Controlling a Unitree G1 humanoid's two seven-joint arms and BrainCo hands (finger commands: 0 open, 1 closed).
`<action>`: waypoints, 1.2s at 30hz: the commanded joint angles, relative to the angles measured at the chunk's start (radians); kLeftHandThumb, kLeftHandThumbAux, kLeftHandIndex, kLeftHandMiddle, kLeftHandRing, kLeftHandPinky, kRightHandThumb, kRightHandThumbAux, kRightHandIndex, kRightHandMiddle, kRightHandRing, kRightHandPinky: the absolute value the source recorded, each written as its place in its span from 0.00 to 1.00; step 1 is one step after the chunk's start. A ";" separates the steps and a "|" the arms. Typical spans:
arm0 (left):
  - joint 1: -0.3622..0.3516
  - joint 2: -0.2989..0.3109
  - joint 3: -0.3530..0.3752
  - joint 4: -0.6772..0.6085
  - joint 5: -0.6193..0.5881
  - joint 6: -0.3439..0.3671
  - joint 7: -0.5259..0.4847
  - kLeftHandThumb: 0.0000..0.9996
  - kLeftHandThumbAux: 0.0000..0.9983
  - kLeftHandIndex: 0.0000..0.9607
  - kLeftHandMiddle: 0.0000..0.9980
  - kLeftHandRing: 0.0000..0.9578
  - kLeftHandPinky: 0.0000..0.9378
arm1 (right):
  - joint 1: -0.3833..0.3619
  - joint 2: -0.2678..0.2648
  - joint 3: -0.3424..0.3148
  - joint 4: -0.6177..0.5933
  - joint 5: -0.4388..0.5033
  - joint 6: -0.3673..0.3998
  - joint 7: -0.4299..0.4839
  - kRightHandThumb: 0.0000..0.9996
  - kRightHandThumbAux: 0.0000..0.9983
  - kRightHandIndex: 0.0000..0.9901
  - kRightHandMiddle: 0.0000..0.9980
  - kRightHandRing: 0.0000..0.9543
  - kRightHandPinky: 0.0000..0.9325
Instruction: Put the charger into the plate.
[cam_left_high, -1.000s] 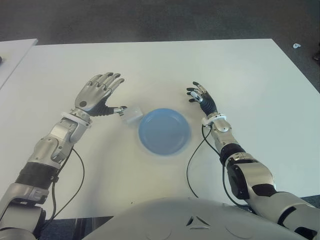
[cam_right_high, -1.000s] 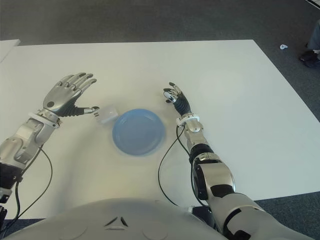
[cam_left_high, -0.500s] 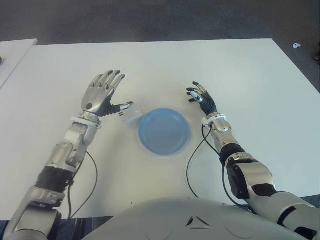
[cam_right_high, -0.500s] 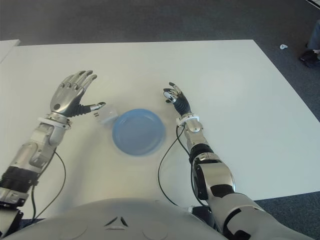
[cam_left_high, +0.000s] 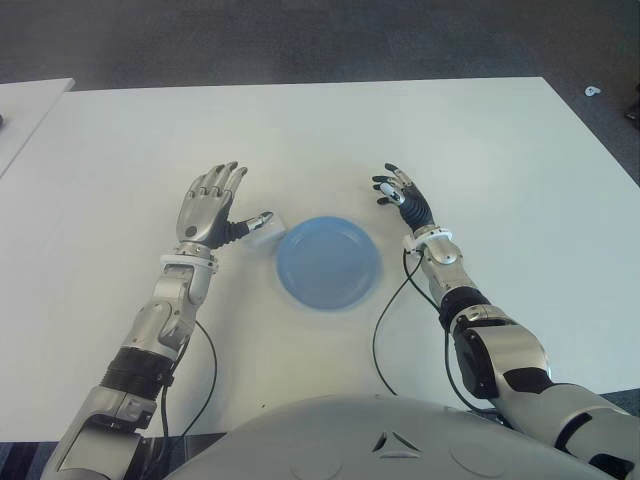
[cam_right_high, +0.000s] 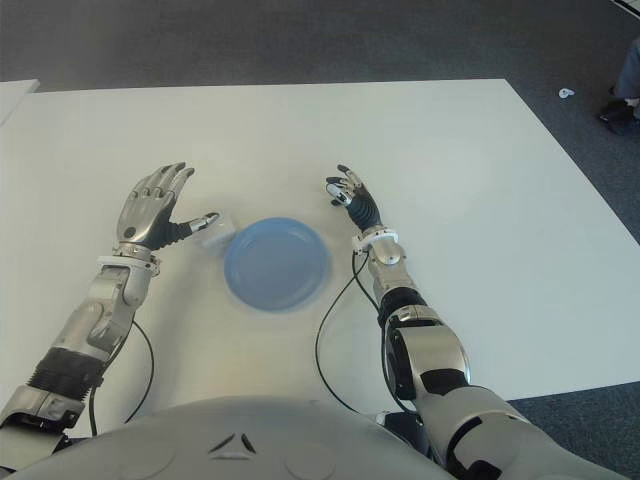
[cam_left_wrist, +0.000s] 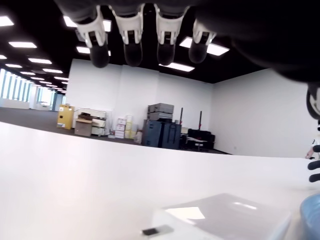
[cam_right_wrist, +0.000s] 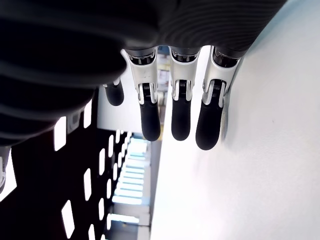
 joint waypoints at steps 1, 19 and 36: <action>0.015 0.006 -0.017 -0.007 0.005 0.022 -0.048 0.33 0.17 0.00 0.00 0.00 0.00 | 0.077 0.015 0.012 0.061 -0.018 0.070 0.007 0.00 0.41 0.02 0.26 0.25 0.16; 0.029 0.035 -0.037 -0.009 -0.008 0.021 -0.155 0.31 0.13 0.00 0.00 0.00 0.00 | 0.077 0.018 0.015 0.056 -0.019 0.075 -0.006 0.00 0.41 0.02 0.26 0.24 0.15; 0.032 0.048 -0.044 -0.001 -0.018 0.009 -0.177 0.30 0.13 0.00 0.00 0.00 0.00 | 0.072 0.020 0.016 0.058 -0.021 0.075 -0.010 0.00 0.42 0.03 0.26 0.24 0.15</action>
